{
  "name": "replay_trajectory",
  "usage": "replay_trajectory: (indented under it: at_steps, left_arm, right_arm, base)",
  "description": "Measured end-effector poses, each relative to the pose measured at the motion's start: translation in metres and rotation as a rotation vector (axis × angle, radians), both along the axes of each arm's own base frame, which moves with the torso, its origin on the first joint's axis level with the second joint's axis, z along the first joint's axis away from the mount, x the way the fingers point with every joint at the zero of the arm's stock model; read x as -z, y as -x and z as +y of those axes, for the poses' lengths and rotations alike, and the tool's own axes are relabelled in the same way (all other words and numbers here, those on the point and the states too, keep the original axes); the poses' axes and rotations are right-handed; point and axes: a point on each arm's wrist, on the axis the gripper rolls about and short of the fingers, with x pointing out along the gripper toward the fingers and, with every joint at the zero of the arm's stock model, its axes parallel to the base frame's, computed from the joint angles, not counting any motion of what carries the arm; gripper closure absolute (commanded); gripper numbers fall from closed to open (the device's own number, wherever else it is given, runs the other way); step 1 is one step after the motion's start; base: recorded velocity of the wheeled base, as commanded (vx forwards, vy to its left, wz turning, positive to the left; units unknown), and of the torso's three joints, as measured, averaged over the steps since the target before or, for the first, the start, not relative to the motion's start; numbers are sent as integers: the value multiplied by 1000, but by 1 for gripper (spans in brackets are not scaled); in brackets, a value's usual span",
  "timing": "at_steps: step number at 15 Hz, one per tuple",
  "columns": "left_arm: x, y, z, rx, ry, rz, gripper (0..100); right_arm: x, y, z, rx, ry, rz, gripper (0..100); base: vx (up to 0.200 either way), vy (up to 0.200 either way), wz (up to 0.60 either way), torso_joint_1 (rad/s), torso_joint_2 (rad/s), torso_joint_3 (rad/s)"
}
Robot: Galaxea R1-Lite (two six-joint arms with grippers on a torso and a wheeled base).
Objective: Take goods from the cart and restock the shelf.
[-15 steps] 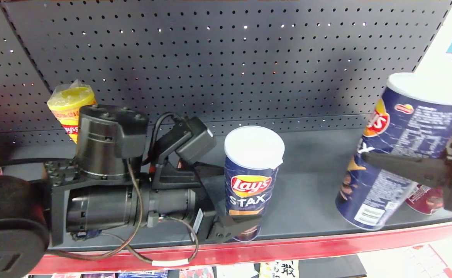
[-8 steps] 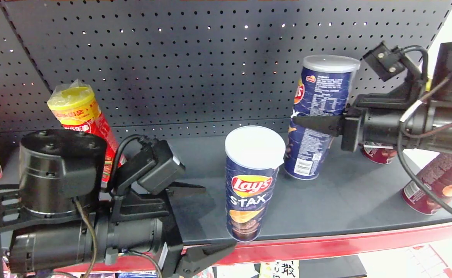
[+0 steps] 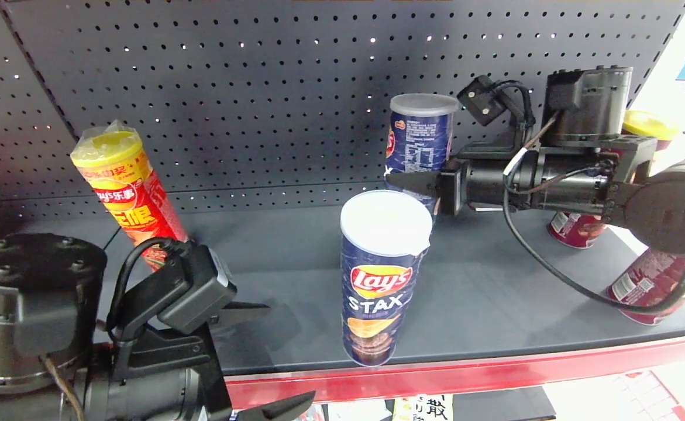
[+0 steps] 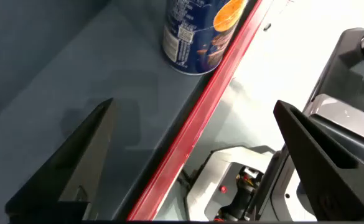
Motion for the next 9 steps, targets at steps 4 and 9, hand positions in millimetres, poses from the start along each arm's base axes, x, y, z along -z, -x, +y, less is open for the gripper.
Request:
replay_trajectory:
  at_steps: [4, 9]
  left_arm:
    - [2, 0, 8, -34, 1, 4, 0]
    - [3, 2, 11, -50, -2, 5, 0]
  right_arm:
    - [9, -15, 14, -11, 7, 10, 100]
    - [20, -25, 21, -14, 19, 33, 100]
  base:
    - [0, 0, 0, 0, 0, 0]
    - [0, 0, 0, 0, 0, 0]
